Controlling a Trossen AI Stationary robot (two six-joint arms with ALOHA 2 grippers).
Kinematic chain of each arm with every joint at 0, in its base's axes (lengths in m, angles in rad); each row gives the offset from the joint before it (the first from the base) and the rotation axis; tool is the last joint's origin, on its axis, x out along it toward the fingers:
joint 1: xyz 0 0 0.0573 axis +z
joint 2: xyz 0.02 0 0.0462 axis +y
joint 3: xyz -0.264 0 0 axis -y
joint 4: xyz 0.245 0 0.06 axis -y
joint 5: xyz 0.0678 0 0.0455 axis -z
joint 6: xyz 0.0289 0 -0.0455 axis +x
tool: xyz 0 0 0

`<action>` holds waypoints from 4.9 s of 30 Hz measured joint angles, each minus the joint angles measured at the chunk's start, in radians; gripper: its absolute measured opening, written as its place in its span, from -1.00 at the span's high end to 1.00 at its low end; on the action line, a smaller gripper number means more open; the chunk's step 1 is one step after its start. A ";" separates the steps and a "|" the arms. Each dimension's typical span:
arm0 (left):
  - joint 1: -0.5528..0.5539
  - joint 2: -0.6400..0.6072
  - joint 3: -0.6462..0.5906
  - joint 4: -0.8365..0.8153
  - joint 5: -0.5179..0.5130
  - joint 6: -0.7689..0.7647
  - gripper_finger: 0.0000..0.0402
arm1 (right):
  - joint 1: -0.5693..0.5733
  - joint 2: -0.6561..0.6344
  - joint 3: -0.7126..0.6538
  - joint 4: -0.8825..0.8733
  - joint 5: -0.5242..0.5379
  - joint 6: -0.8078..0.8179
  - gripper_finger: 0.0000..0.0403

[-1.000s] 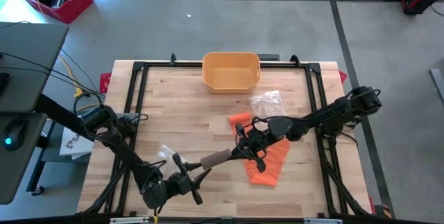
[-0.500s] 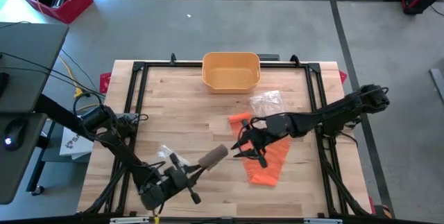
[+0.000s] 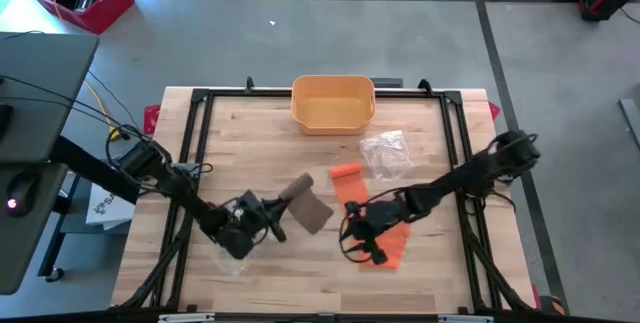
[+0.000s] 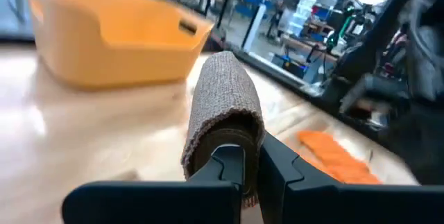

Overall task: Roll bandage
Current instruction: Roll the brown bandage

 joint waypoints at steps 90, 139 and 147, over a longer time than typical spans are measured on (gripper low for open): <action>-0.136 -0.118 0.110 0.385 -0.182 0.436 0.94 | 0.794 0.365 0.389 -0.582 0.480 0.890 1.00; -0.175 -0.108 0.105 -0.294 0.277 0.220 0.94 | -0.320 0.148 0.598 -0.401 0.177 -0.401 1.00; -0.229 -0.107 0.105 -0.201 0.339 0.203 0.94 | -0.308 0.304 0.504 -0.116 0.047 -0.204 0.90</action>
